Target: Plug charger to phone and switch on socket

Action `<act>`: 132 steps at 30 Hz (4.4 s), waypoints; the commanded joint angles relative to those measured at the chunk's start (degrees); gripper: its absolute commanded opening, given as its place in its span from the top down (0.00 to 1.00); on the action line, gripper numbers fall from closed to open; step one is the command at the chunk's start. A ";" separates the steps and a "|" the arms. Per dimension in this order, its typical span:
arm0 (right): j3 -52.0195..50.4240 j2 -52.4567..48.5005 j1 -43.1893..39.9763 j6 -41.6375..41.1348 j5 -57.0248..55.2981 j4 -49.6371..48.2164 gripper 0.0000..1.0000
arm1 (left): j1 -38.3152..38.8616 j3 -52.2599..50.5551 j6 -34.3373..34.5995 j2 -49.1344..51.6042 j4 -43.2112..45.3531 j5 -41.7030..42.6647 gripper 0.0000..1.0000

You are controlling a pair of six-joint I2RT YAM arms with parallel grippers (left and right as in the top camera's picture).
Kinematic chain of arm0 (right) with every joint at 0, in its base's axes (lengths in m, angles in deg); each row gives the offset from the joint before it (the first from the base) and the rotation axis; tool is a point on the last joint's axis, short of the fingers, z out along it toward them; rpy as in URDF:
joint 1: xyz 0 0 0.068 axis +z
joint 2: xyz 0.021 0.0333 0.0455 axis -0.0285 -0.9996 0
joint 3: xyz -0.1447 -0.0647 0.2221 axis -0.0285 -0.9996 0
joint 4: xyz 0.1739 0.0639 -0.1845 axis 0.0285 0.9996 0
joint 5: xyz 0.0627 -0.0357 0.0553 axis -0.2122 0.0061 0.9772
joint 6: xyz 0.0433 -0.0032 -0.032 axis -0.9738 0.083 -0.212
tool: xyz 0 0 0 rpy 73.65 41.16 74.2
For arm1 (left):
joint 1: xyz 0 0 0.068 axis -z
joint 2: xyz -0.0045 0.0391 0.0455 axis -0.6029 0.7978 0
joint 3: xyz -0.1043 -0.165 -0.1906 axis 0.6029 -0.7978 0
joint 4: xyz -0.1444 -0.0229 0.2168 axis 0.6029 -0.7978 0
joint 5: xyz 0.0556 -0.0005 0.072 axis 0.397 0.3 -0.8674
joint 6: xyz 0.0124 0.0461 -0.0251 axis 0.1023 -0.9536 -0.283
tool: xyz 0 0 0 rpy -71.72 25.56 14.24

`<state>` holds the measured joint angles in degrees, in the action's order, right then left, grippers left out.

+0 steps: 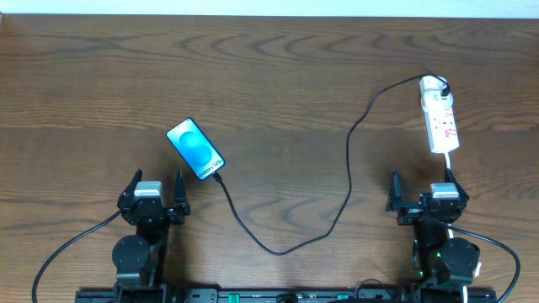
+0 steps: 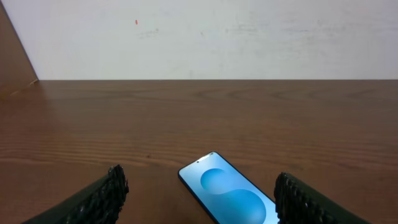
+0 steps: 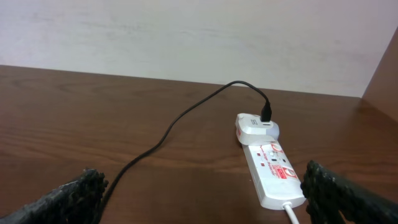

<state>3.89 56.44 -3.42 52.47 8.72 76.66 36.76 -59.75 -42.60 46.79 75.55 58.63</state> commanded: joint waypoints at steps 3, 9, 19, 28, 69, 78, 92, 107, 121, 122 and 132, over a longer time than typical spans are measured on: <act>-0.07 0.55 0.42 0.13 0.31 0.44 0.01 | -0.31 -0.81 -0.74 -0.35 -2.23 0.57 0.22; -0.07 0.57 4.15 0.15 -4.20 0.87 0.01 | -0.31 -0.81 -0.72 -0.35 -2.23 0.57 0.22; -0.07 0.57 6.71 0.17 -8.55 0.68 0.01 | -0.31 -0.81 -0.72 -0.35 -2.23 0.57 0.22; -0.07 0.55 7.82 -3.48 -13.18 0.22 0.01 | -0.31 -0.81 -0.72 -0.35 -2.23 0.57 0.22; -0.07 0.55 8.48 -6.95 -14.21 -0.09 0.01 | -0.31 -0.81 -0.74 -0.35 -2.23 0.57 0.22; -0.07 0.55 8.48 -6.97 -14.21 -0.09 0.01 | -0.31 -0.81 -0.72 -0.35 -2.23 0.57 0.22; -0.07 0.55 8.48 -6.97 -14.21 -0.09 0.01 | -0.31 -0.81 -0.74 -0.35 -2.23 0.57 0.22; -0.07 0.55 8.48 -6.97 -14.21 -0.09 0.01 | -0.31 -0.81 -0.74 -0.35 -2.23 0.57 0.22; -0.07 0.55 8.48 -6.97 -14.21 -0.09 0.01 | -0.31 -0.81 -0.72 -0.35 -2.23 0.57 0.22; -0.07 0.55 8.48 -6.97 -14.19 -0.09 0.01 | -0.31 -0.81 -0.74 -0.35 -2.23 0.57 0.22; -0.07 0.55 8.48 -6.97 -14.21 -0.09 0.01 | -0.31 -0.81 -0.72 -0.35 -2.23 0.57 0.22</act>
<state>3.89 56.44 4.42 46.13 -5.24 76.36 36.76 -59.75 -42.58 46.79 75.55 58.63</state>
